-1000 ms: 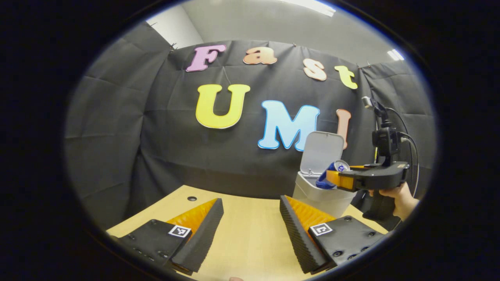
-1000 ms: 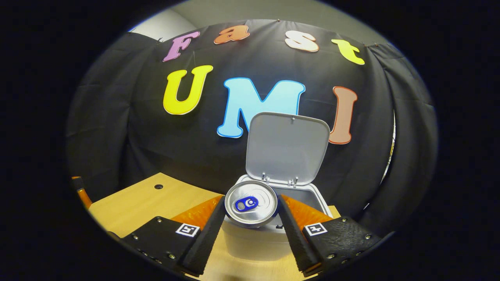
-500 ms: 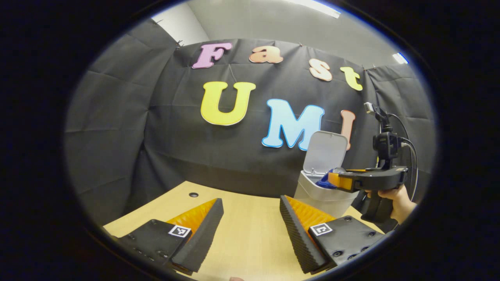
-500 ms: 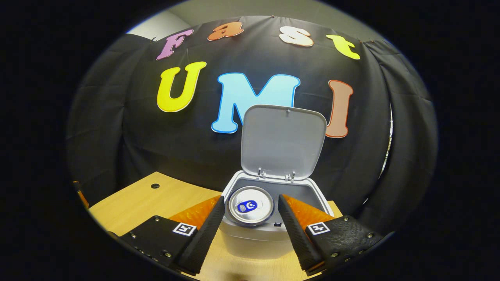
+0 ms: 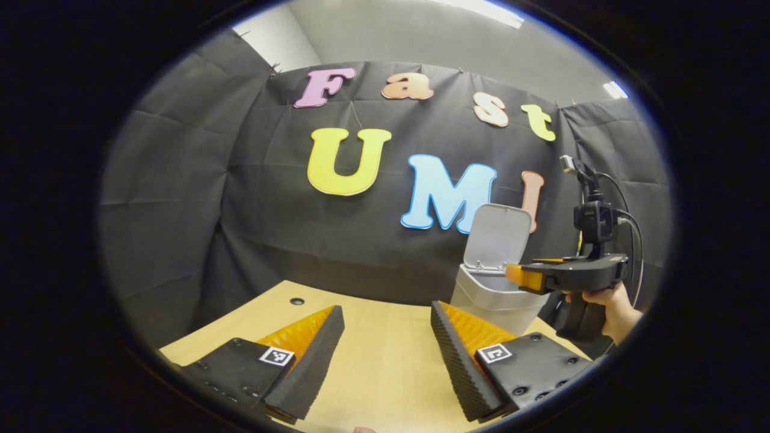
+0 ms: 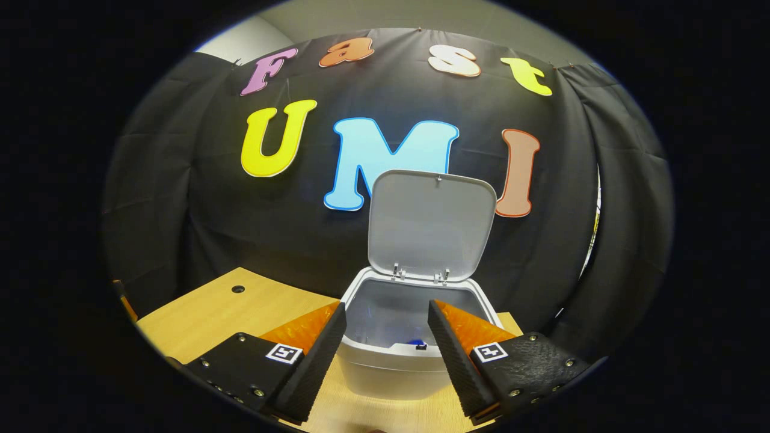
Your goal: Press the lid of the desktop garbage bin to open it, pick up the crumpled paper on the desktop and throw it into the bin, then pick up the pop can on the desktop and drop it into the bin, and finally close the garbage bin lid.
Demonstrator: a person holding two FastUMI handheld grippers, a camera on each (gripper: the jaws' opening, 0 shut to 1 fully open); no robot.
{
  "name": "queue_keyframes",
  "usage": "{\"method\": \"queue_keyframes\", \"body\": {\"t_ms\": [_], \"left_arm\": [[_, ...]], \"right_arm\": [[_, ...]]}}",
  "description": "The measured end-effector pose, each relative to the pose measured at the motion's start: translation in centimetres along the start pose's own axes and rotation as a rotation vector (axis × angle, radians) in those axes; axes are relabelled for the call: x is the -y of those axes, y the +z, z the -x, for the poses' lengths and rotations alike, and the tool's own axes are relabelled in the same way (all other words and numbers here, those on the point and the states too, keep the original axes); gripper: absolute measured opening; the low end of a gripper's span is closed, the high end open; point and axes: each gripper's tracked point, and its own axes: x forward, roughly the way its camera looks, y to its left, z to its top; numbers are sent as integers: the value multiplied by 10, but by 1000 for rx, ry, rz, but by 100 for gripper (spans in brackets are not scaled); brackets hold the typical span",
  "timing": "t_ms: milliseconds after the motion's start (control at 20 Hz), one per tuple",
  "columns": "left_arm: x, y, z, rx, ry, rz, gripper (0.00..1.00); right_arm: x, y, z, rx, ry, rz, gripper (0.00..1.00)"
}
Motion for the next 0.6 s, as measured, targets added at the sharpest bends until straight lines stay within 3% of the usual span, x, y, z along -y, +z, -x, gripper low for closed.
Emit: {"method": "queue_keyframes", "body": {"t_ms": [600], "left_arm": [[15, 5, 5, 16, -33, 10, 96]], "right_arm": [[33, 76, -12, 62, -21, -60, 88]]}}
